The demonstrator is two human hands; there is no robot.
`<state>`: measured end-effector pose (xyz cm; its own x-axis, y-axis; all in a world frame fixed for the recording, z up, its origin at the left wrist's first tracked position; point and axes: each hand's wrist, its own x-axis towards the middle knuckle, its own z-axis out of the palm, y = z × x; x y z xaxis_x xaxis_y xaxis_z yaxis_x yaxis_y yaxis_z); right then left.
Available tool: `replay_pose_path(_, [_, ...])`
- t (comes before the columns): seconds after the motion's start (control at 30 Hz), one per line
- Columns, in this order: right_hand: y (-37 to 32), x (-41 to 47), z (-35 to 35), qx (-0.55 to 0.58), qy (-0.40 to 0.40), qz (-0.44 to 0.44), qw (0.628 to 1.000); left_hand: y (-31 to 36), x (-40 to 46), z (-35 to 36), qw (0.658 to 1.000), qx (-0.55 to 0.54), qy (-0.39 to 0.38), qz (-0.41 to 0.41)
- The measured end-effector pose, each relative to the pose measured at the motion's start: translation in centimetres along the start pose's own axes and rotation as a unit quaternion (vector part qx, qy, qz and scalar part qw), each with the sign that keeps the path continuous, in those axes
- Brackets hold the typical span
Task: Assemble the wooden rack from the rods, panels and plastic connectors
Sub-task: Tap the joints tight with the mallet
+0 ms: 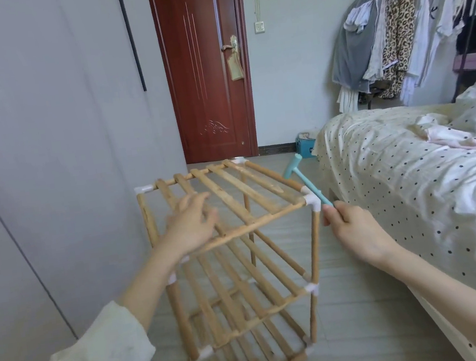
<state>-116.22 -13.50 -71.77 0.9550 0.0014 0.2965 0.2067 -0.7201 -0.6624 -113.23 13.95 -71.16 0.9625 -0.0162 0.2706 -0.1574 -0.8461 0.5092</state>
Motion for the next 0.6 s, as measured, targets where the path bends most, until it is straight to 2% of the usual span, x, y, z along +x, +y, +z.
replay_pose_path(0.1, [1.2,0.2,-0.4,-0.033,-0.026,0.028,0.999,3.5,-1.5,3.3,0.99,0.121,-0.046,0.051])
replay_pose_path(0.17, [1.6,0.2,-1.3,-0.082,-0.05,0.039,0.995,3.0,-2.4,5.7,0.97,0.226,0.016,0.093])
replay_pose_path(0.23, [1.0,0.7,-3.2,-0.093,-0.025,0.021,0.995,2.2,-2.7,6.7,0.958,0.255,0.067,0.109])
replay_pose_path(0.3, [-0.5,1.5,-5.3,-0.025,0.1,-0.019,0.994,1.9,-2.4,6.6,0.96,0.244,0.075,0.112])
replay_pose_path(0.37, [-1.6,1.7,-6.1,0.081,0.274,-0.066,0.956,1.9,-2.3,6.4,0.96,0.244,0.079,0.113])
replay_pose_path(0.4, [-1.6,1.3,-5.6,0.092,0.318,-0.068,0.941,1.8,-2.2,6.5,0.959,0.244,0.089,0.114])
replay_pose_path(0.43, [-0.9,0.9,-4.5,0.063,0.298,-0.049,0.951,1.8,-2.2,6.5,0.959,0.241,0.094,0.114])
replay_pose_path(0.47, [0.2,0.4,-2.8,-0.015,0.204,-0.006,0.979,1.7,-2.3,6.4,0.961,0.235,0.092,0.113])
replay_pose_path(0.5, [1.6,-0.1,-1.1,-0.104,0.074,0.053,0.99,1.5,-2.5,6.3,0.962,0.229,0.094,0.116])
replay_pose_path(0.53, [2.8,-0.3,-0.2,-0.167,-0.032,0.088,0.981,1.3,-2.6,6.3,0.962,0.224,0.098,0.12])
replay_pose_path(0.57, [3.1,-0.1,-0.3,-0.179,-0.066,0.089,0.978,1.1,-2.6,6.3,0.962,0.22,0.101,0.125])
replay_pose_path(0.6, [2.7,0.4,-1.0,-0.135,-0.031,0.078,0.987,0.9,-2.7,6.2,0.962,0.218,0.106,0.128])
